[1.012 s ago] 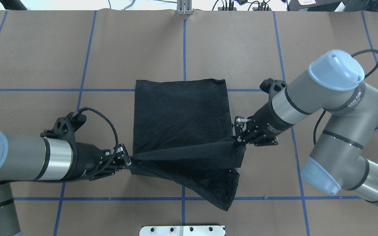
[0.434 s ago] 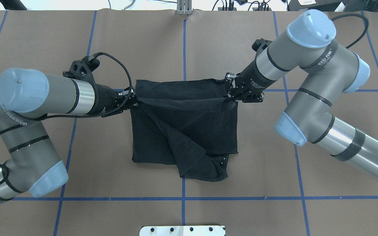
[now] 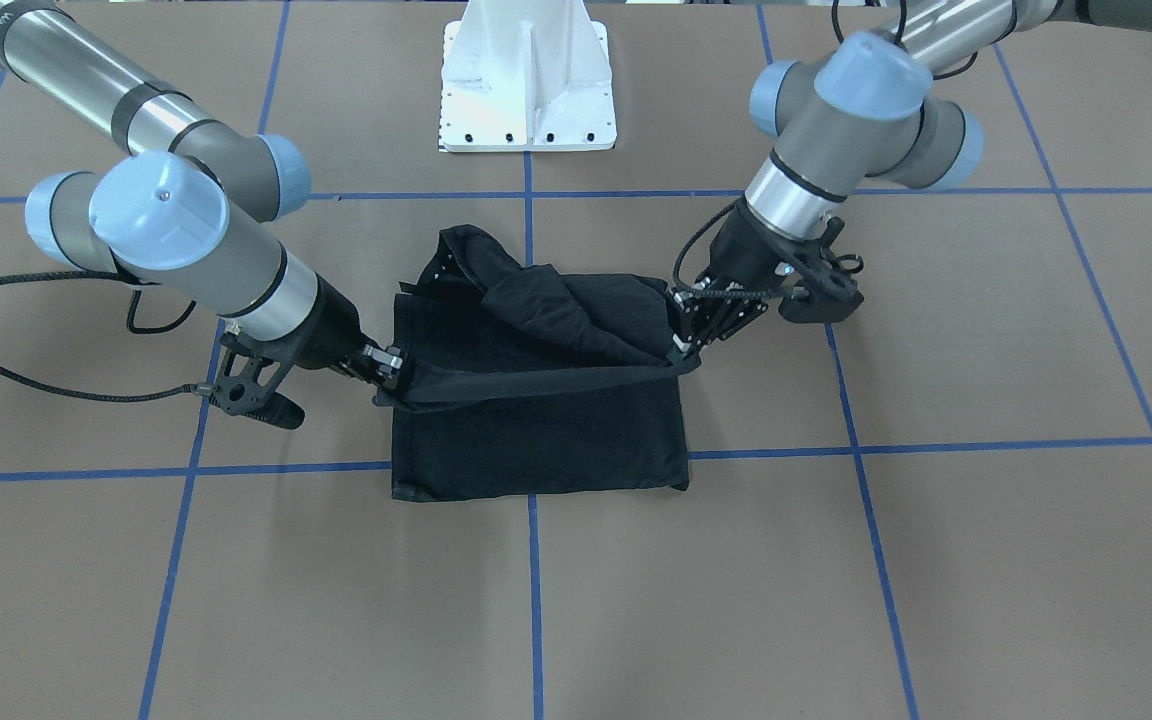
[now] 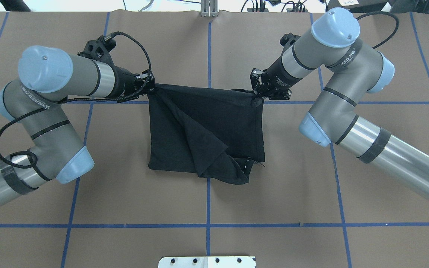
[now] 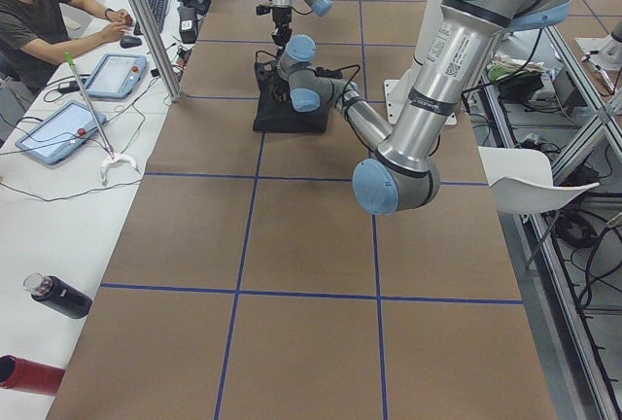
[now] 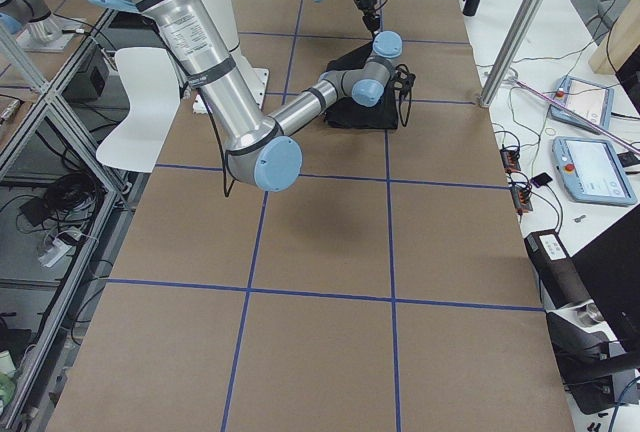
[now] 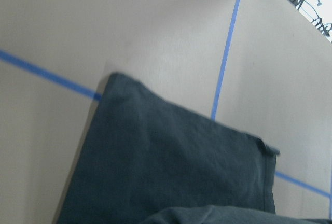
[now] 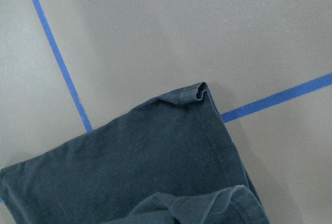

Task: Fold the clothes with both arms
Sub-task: 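Lift the near end with both grippers and fold it over toward the far end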

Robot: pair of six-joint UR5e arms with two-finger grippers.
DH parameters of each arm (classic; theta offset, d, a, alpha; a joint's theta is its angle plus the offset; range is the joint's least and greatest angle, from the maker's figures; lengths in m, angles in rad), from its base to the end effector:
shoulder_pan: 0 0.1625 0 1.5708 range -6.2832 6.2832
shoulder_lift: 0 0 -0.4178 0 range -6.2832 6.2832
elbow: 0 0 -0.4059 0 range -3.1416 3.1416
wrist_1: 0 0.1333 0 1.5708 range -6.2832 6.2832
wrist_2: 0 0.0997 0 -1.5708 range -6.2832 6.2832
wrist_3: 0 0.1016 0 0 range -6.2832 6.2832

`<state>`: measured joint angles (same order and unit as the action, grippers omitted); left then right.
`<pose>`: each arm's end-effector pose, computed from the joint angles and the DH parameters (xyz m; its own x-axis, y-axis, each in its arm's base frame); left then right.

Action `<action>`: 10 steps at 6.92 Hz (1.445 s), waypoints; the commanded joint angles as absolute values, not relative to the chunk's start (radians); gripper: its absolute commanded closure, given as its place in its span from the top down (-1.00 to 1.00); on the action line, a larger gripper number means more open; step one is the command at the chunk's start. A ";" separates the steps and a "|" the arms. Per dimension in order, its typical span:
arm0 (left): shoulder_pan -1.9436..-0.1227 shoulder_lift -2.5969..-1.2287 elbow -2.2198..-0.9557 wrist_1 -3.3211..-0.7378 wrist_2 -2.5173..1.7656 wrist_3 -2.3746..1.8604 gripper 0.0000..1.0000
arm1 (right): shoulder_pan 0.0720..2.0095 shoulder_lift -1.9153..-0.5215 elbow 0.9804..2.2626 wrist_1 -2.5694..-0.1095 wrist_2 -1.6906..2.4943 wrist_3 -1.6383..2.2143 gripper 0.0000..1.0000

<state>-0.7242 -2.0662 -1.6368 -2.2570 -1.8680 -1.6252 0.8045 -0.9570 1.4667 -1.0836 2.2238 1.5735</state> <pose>0.4302 -0.5188 0.2503 0.2144 -0.2590 -0.9418 0.4378 0.8874 -0.1444 -0.4455 -0.5661 0.2661 0.3759 0.3936 0.8389 -0.2194 0.9174 -0.3321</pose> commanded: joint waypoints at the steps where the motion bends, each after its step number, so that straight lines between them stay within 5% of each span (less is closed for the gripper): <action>1: -0.729 -2.079 -1.502 -2.391 -1.865 -1.624 -1.00 | 0.805 -0.936 1.422 -1.074 2.204 1.574 -1.00; 8: -0.747 -2.127 -1.451 -2.395 -1.790 -1.629 -1.00 | 0.796 -0.897 1.341 -1.072 2.197 1.574 -0.95; 9: -0.746 -2.166 -1.410 -2.393 -1.780 -1.656 -0.23 | 0.796 -0.893 1.341 -1.066 2.194 1.574 0.67; 10: -0.749 -2.207 -1.366 -2.391 -1.775 -1.707 0.99 | 0.799 -0.875 1.341 -1.068 2.192 1.583 0.98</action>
